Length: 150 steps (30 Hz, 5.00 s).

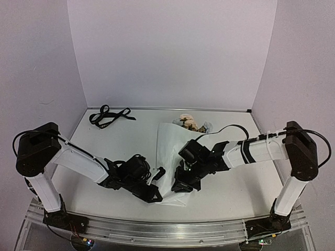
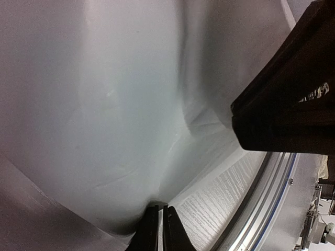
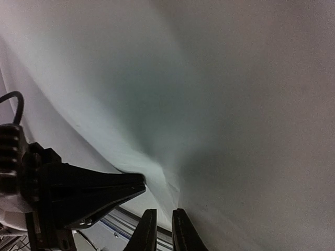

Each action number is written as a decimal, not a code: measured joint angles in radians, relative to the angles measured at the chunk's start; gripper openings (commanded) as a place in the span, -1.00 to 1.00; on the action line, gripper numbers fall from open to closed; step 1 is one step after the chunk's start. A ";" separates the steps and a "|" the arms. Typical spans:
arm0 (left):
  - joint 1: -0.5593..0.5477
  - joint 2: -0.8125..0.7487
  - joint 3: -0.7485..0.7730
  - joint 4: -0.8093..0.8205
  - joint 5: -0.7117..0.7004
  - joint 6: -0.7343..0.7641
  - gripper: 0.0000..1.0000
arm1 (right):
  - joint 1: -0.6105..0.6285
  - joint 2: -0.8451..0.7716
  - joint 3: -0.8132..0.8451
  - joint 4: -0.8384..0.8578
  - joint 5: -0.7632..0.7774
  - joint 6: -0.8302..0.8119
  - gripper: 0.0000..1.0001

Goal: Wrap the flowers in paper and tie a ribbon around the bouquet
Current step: Press the fold line of the folded bouquet.

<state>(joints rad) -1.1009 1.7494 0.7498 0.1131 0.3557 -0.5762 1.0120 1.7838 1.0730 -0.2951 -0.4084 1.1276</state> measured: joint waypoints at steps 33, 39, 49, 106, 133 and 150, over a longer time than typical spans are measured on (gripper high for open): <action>-0.006 -0.129 -0.052 -0.067 0.006 -0.046 -0.81 | 0.009 0.005 -0.160 0.117 0.014 -0.027 -0.77; 0.015 -0.150 0.121 -0.087 0.022 -0.016 -0.78 | 0.008 -0.002 -0.164 0.095 0.000 -0.061 -0.77; 0.039 0.076 0.193 -0.022 0.117 0.002 -0.76 | -0.002 -0.039 -0.213 0.096 -0.013 -0.081 -0.78; 0.586 0.505 0.652 -0.071 0.370 0.037 -0.57 | -0.022 -0.072 -0.290 0.179 -0.050 -0.114 -0.82; 0.518 0.100 0.522 -0.274 0.264 0.139 -0.49 | -0.021 -0.106 -0.261 0.044 -0.028 -0.109 -0.80; 0.128 0.102 0.294 -0.139 0.263 0.042 -0.64 | -0.021 -0.240 -0.263 -0.089 0.008 -0.159 -0.78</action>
<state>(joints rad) -0.9728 1.8511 1.0443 -0.0258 0.6189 -0.5342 0.9909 1.5441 0.8104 -0.3840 -0.4002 0.9686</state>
